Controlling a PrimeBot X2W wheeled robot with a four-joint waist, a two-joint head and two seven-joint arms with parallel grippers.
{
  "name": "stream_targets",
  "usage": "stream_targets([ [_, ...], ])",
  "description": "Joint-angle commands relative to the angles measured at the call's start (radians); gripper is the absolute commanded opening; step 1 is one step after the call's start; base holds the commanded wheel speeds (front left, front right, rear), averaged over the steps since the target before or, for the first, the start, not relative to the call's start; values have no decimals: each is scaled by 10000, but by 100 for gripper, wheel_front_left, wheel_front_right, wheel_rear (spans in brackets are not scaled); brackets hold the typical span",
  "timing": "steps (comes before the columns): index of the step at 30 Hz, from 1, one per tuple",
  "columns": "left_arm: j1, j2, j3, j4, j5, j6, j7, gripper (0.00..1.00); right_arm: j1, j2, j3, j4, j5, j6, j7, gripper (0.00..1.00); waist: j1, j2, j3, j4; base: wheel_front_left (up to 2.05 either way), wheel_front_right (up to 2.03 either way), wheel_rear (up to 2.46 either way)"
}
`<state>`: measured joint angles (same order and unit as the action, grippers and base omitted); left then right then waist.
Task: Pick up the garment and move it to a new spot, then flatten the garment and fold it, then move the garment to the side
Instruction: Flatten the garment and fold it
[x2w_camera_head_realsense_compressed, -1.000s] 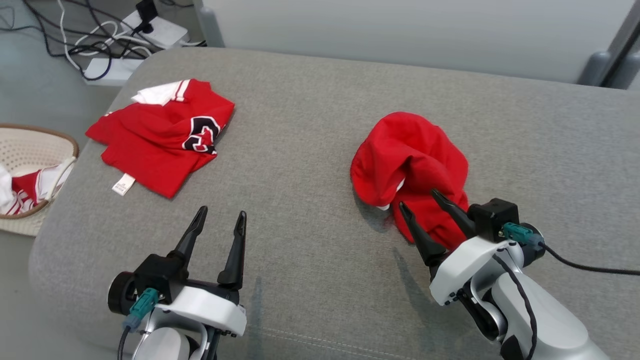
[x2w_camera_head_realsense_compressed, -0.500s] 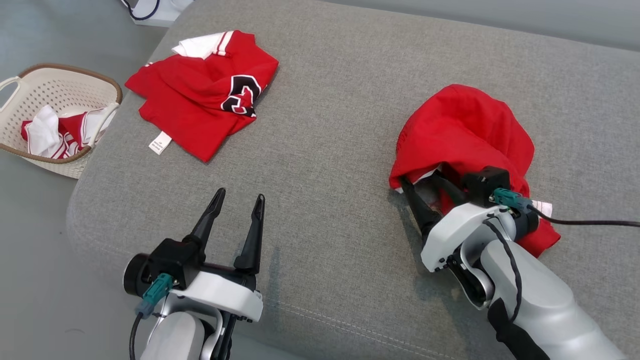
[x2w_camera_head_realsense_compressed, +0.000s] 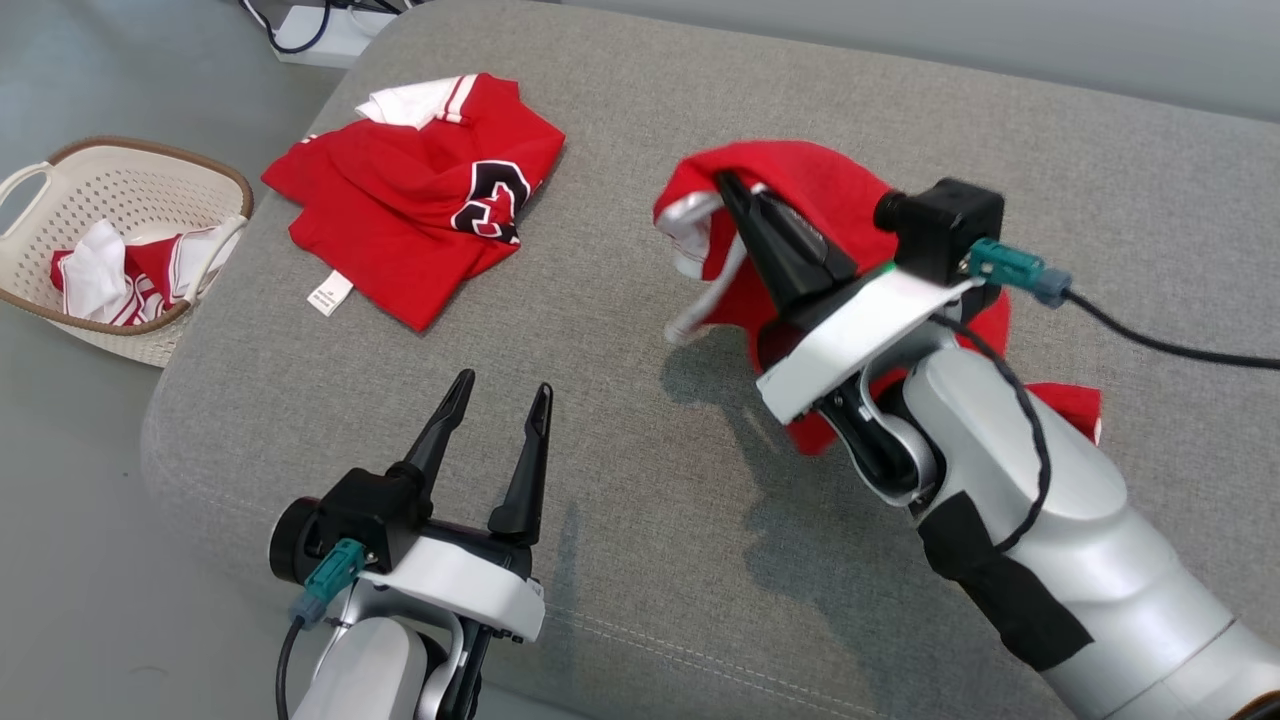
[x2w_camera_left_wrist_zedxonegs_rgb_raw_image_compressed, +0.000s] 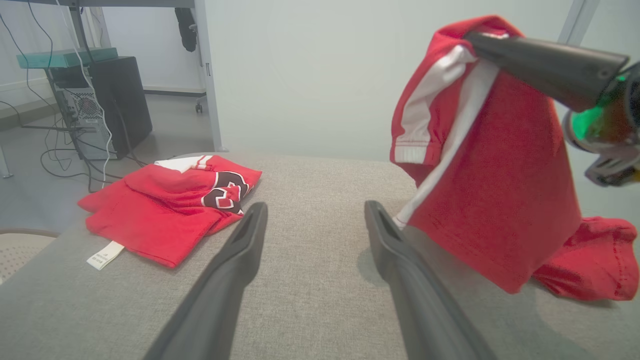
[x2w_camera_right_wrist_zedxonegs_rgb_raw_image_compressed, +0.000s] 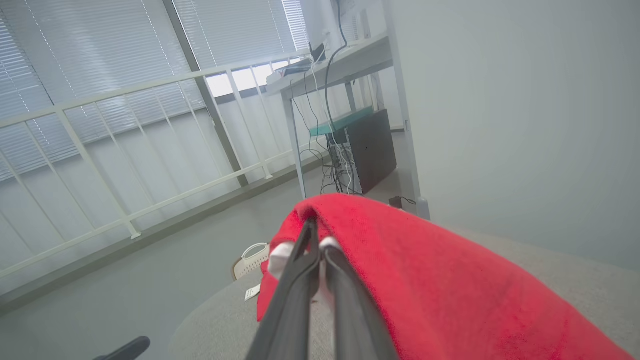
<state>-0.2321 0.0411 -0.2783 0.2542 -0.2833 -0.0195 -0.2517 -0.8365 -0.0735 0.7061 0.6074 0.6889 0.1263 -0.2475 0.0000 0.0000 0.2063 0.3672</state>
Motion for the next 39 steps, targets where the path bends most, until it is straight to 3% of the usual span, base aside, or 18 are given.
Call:
stream_targets([
  [1, -162, 91, 265, -182, -34, 30, -101, 100, -228, 226, -78, -564, 234, 44, -140, 0, 0, 0, -77, -3, 0, 0, 0],
  [6, -75, 91, 109, -88, -26, -2, -101, 100, -516, 230, -1301, -1947, 943, 44, -141, 0, 0, 0, -287, -91, 0, 0, 0],
  [9, -37, 91, 56, -93, -45, -6, -101, 100, -351, 196, -2190, -1901, 631, 44, -142, 0, 0, 0, -390, -209, 0, 0, 0],
  [20, -423, 91, -649, -373, -260, -51, -101, 100, 1384, -1466, -4929, 1760, -478, 44, -142, 0, 0, 0, -30, -722, 0, 0, 0],
  [21, -475, 91, -748, -376, -288, -67, -101, 100, 1510, -1560, -5180, 2064, -540, 44, -142, 35, 0, 0, -1, -761, 0, 0, 0],
  [22, -525, 91, -843, -382, -304, -79, -101, 100, 1605, -1667, -5394, 2269, -663, 44, -142, 78, 0, 0, 33, -812, 0, 0, 0],
  [23, -575, 91, -944, -380, -325, -96, -101, 100, 1694, -1780, -5642, 2419, -804, 44, -142, 100, 0, 0, 52, -855, 0, 0, 0],
  [30, -912, 91, -1738, -219, -491, -260, -101, 100, 2275, -2002, -7008, 2800, -1441, 44, -143, 100, 0, 0, -36, -1278, 0, 0, 0],
  [39, -2244, 91, -3764, 1203, -1111, -768, -101, 100, 2735, -1646, -6768, 1783, -1670, 44, -143, 100, 0, 0, -125, -2236, 0, 0, 0],
])
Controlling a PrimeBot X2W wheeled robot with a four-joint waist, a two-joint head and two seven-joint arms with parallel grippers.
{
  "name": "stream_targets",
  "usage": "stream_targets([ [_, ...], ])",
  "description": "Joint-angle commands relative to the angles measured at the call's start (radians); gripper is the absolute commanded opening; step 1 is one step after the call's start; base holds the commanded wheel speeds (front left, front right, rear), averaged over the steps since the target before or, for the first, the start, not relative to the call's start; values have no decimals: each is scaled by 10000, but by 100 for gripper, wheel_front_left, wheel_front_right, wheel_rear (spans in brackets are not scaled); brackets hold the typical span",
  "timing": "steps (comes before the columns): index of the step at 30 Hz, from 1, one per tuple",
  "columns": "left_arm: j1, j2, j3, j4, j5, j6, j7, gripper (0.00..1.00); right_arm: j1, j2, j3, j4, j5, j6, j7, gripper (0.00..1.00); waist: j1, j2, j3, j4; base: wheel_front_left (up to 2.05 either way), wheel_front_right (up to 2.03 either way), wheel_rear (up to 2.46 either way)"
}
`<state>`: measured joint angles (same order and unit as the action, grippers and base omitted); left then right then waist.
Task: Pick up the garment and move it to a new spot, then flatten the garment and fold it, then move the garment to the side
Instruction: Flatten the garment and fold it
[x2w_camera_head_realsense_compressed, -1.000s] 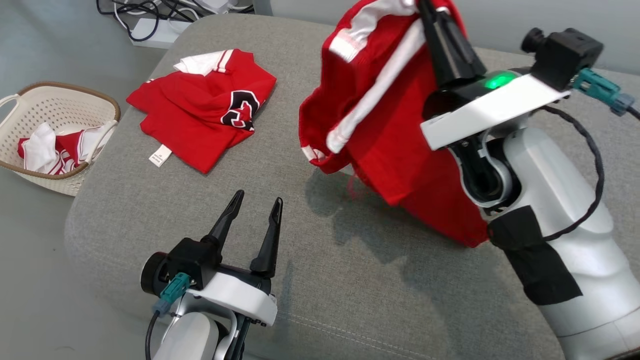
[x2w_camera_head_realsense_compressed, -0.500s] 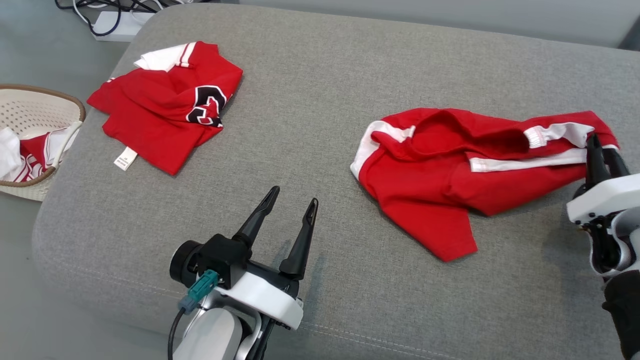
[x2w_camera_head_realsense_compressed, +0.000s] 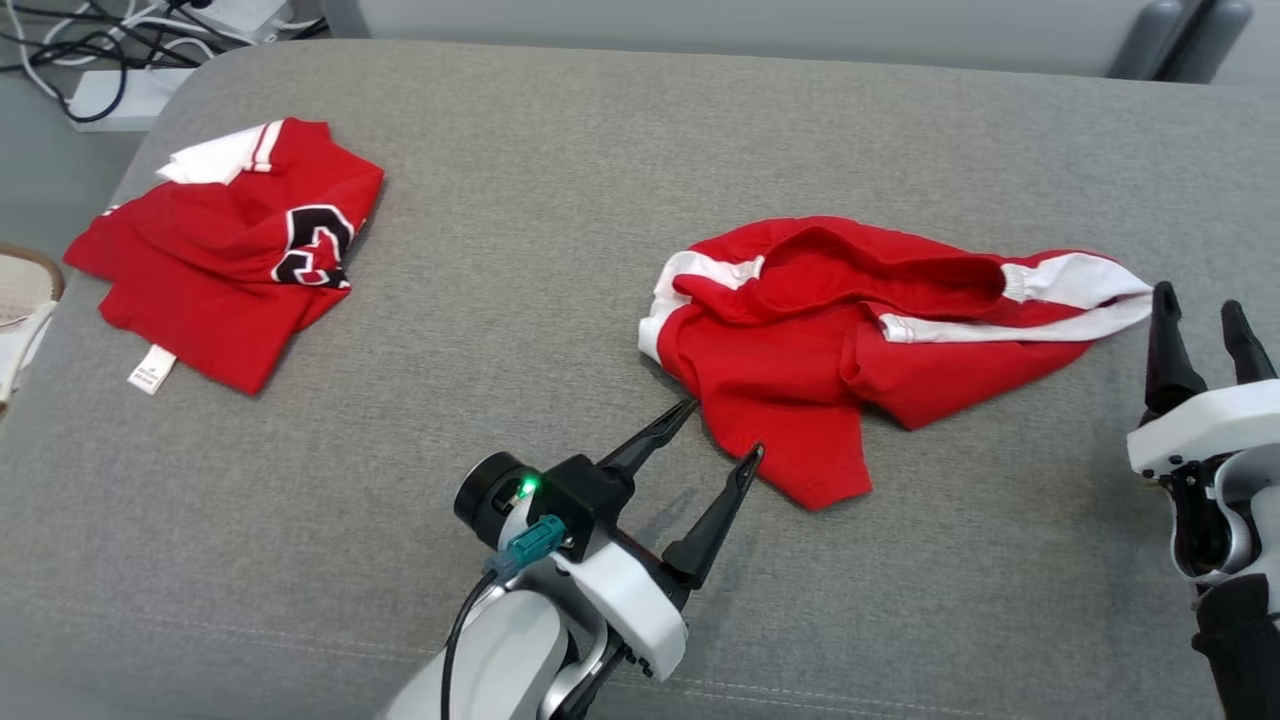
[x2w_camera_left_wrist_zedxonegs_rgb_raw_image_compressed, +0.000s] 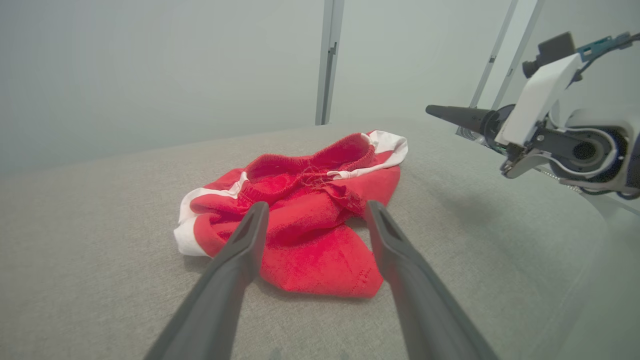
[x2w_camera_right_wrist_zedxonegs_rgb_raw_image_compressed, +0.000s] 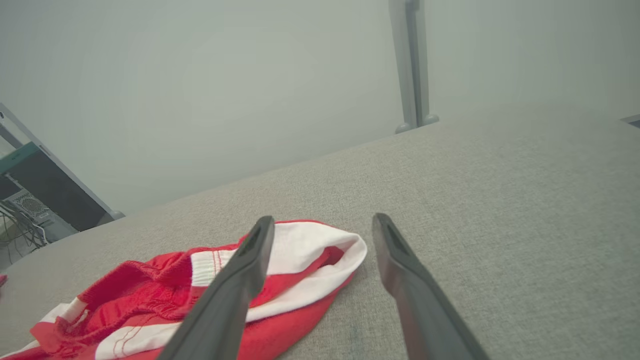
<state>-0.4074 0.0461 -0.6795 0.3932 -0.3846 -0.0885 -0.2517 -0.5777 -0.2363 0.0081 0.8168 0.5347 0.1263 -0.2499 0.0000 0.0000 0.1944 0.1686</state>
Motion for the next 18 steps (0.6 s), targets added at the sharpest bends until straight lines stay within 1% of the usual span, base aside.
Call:
stream_targets([
  [1, -744, 41, -19, 69, -245, -92, -77, 100, 211, 39, 278, -525, -148, 44, -118, 100, 0, 0, 7, -401, 0, 0, 0],
  [2, -999, 41, -245, 292, -493, -95, -38, 100, 269, 95, 347, -745, -164, 44, -118, 100, 0, 0, 17, -556, 0, 0, 0],
  [3, -999, 41, -245, 292, -493, -95, -38, 100, 269, 95, 347, -745, -164, 44, -118, 100, 0, 0, 17, -556, 0, 0, 0],
  [6, -1870, 41, -904, 916, -1099, 58, 215, 100, 454, 226, 641, -1439, -333, 44, -118, 100, 0, 0, 59, -1047, 0, 0, 0],
  [9, -2673, 41, -1456, 1374, -1754, 277, 409, 100, 607, 378, 920, -2092, -457, 44, -118, 100, 0, 0, 142, -1552, 0, 0, 0],
  [15, -4177, 41, -2519, 2242, -2493, 732, 704, 100, 814, 564, 1569, -3106, -763, 44, -118, 100, 0, 0, 330, -2424, 0, 0, 0],
  [17, -4646, 41, -2910, 2590, -2629, 900, 965, 100, 855, 647, 1791, -3348, -753, 44, -118, 100, 0, 0, 396, -2653, 0, 0, 0],
  [18, -5098, 41, -3312, 3027, -2698, 1085, 1355, 100, 880, 714, 2030, -3579, -742, 44, -118, 100, 0, 0, 479, -2855, 0, 0, 0],
])
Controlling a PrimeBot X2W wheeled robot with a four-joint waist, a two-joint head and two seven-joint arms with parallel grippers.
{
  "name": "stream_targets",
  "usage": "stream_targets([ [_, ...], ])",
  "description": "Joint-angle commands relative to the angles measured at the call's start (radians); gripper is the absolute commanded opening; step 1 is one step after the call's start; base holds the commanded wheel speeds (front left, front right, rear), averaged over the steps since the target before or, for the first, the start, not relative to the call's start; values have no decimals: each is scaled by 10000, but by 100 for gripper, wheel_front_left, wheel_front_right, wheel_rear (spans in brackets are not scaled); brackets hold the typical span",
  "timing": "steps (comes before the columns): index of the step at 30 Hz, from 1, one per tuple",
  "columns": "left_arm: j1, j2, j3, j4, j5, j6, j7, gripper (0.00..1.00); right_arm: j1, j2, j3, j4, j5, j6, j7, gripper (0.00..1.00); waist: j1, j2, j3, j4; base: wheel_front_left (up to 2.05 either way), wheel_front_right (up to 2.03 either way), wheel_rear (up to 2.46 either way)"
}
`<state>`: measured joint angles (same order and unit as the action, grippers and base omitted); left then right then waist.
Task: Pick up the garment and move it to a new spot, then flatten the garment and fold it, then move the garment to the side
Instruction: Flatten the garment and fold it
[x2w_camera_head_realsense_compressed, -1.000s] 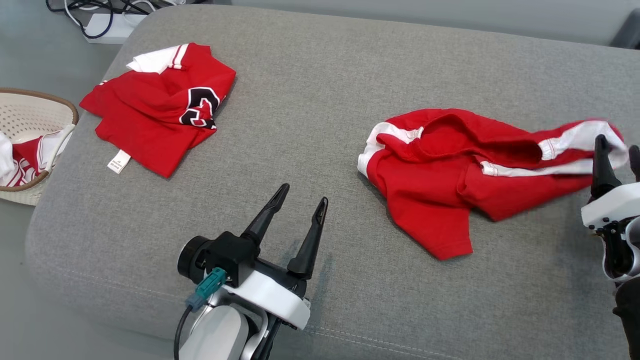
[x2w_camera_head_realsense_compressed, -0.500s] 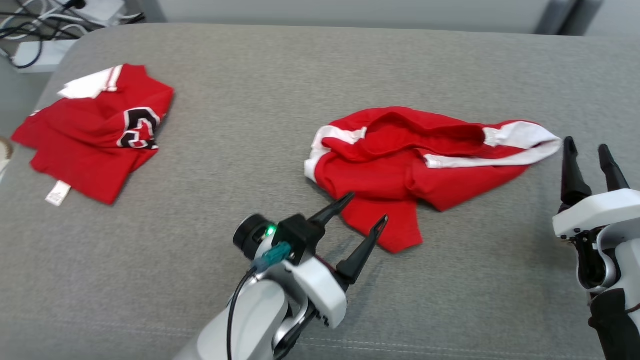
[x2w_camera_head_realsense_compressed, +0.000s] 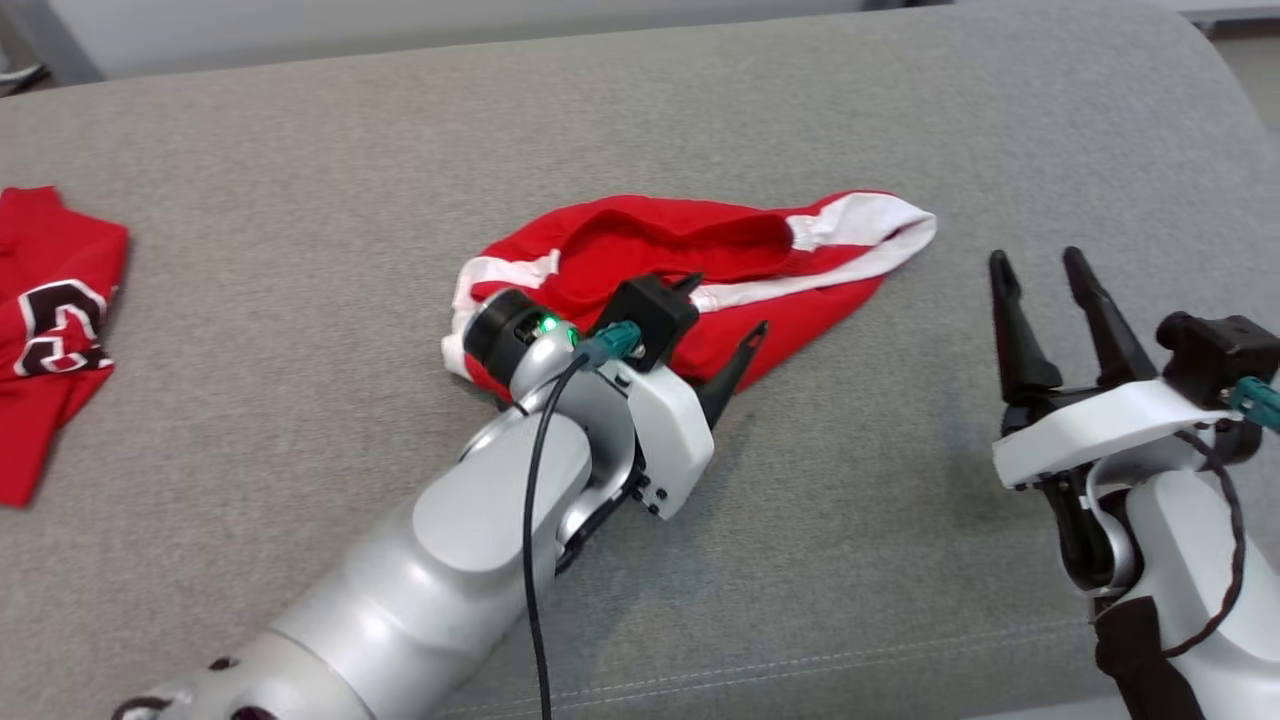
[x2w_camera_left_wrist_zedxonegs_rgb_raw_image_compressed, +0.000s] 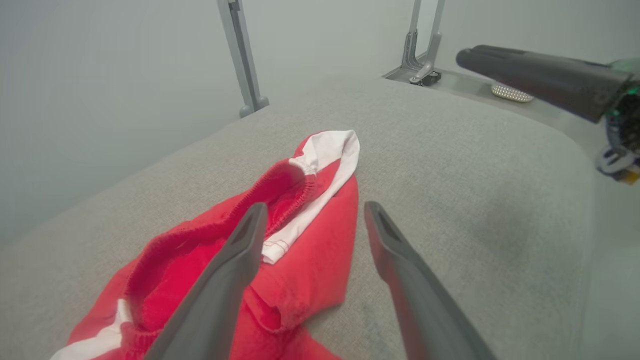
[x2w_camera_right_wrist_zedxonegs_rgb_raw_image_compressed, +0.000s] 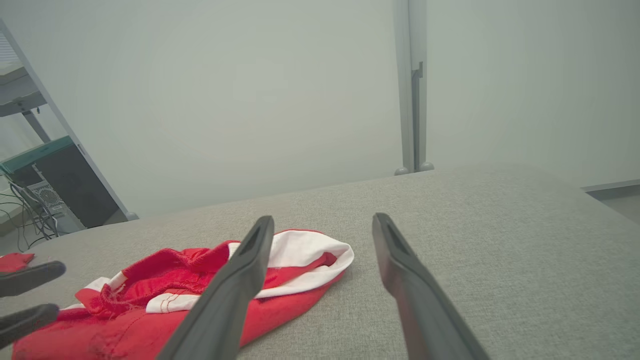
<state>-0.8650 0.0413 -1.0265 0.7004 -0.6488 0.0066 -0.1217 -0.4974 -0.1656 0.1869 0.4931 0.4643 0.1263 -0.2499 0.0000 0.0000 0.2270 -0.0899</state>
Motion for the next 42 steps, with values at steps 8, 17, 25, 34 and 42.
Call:
stream_targets([
  [8, -1742, 89, -934, 1333, -183, 559, 628, 91, 17, 248, 1102, -1236, 77, 44, -118, 100, 0, 0, 502, -987, 0, 0, 0],
  [17, -1961, 89, -1520, 2478, -571, 739, 832, 77, -28, 309, 1348, -1574, 310, 44, -118, 100, 0, 0, 630, -1376, 0, 0, 0],
  [25, -2032, 89, -1851, 2787, -931, 843, 968, 70, -101, 295, 1399, -1650, 358, 44, -118, 100, 0, 0, 681, -1405, 0, 0, 0],
  [34, -2110, 89, -1954, 2975, -1348, 958, 845, 33, -147, 389, 1549, -1649, 478, 44, -118, 100, 0, 0, 729, -1545, 0, 0, 0],
  [42, -2207, 89, -1980, 3018, -1830, 927, 677, 41, -120, 377, 1607, -1549, 649, 44, -118, 100, 0, 0, 720, -1679, 0, 0, 0],
])
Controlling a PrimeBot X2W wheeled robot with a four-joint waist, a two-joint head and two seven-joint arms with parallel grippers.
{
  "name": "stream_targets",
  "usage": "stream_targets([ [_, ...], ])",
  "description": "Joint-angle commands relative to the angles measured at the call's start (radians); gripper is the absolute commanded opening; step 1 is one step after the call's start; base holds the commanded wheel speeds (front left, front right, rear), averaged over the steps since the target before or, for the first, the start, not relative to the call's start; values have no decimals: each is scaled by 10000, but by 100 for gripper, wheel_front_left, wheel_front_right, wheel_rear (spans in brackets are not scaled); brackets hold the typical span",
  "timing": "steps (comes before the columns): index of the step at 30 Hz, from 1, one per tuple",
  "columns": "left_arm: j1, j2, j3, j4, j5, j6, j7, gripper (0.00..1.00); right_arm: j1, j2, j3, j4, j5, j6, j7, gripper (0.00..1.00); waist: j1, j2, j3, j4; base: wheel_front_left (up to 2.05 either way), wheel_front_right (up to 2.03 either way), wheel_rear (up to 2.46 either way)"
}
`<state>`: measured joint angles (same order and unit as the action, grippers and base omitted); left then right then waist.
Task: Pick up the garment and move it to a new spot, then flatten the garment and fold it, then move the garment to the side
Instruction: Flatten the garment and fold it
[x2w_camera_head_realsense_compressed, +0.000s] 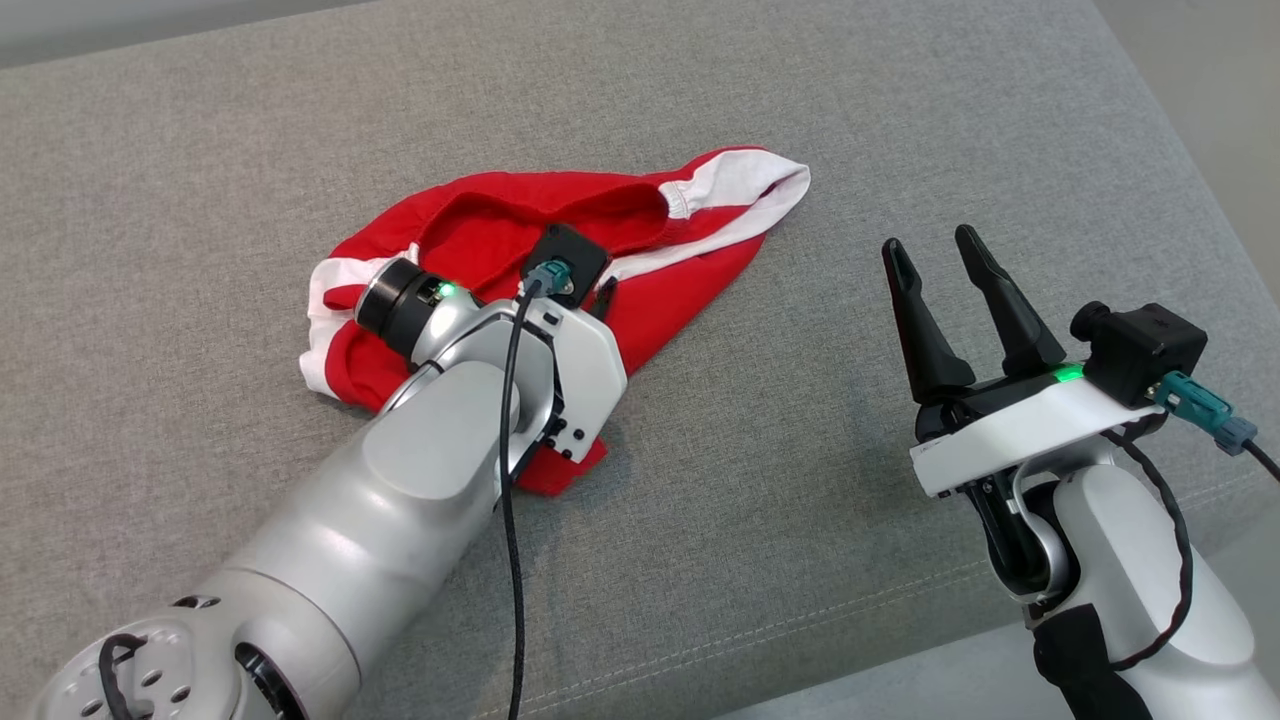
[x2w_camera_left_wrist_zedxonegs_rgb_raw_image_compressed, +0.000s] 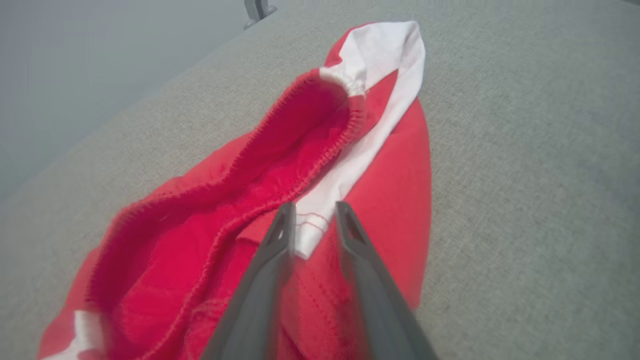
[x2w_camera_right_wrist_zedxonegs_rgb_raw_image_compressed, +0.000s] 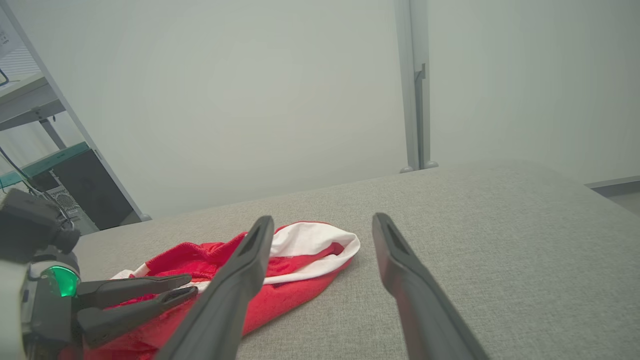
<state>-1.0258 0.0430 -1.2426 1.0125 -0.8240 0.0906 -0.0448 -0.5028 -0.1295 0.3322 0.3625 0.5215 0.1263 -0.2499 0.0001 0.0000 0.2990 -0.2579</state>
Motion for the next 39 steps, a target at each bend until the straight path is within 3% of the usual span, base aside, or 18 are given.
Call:
stream_targets([
  [1, -629, 72, 160, -116, -116, 88, -93, 42, -62, 9, 154, -235, 89, 44, -118, 100, 0, 0, -3, 4, 0, 0, 0],
  [8, -711, 72, 43, -164, -482, 9, 101, 47, -51, 48, 169, -182, 155, 44, -118, 100, 0, 0, -47, 68, 0, 0, 0],
  [13, -728, 72, -74, -100, -581, -35, 281, 45, -103, 71, 225, -171, 165, 44, -118, 100, 0, 0, -39, 81, 0, 0, 0],
  [14, -730, 72, -92, -82, -596, -30, 309, 38, -113, 72, 232, -170, 169, 44, -118, 100, 0, 0, -37, 78, 0, 0, 0],
  [16, -733, 72, -119, -50, -662, -42, 404, 3, -130, 67, 239, -164, 184, 44, -118, 100, 0, 0, -17, 72, 0, 0, 0],
  [17, -731, 72, -135, -29, -687, -63, 479, 0, -137, 68, 247, -155, 205, 44, -118, 100, 0, 0, -6, 70, 0, 0, 0],
  [20, -712, 72, -176, 13, -741, -101, 596, 0, -144, 55, 259, -124, 251, 44, -118, 100, 0, 0, -6, 77, 0, 0, 0],
  [22, -698, 72, -200, 48, -752, -109, 632, 33, -137, 48, 246, -116, 271, 44, -118, 100, 0, 0, -11, 93, 0, 0, 0],
  [23, -689, 72, -214, 75, -749, -118, 675, 24, -134, 48, 241, -111, 281, 44, -118, 100, 0, 0, -17, 100, 0, 0, 0],
  [24, -675, 72, -229, 104, -732, -138, 744, 4, -135, 42, 241, -111, 284, 44, -118, 100, 0, 0, -22, 107, 0, 0, 0],
  [25, -658, 72, -242, 119, -726, -161, 808, 0, -138, 37, 237, -115, 293, 44, -118, 100, 0, 0, -28, 118, 0, 0, 0],
  [39, -718, 72, -294, -70, -862, -214, 503, 0, -170, 2, 111, -201, 287, 44, -118, 100, 0, 0, -79, 274, 0, 0, 0],
])
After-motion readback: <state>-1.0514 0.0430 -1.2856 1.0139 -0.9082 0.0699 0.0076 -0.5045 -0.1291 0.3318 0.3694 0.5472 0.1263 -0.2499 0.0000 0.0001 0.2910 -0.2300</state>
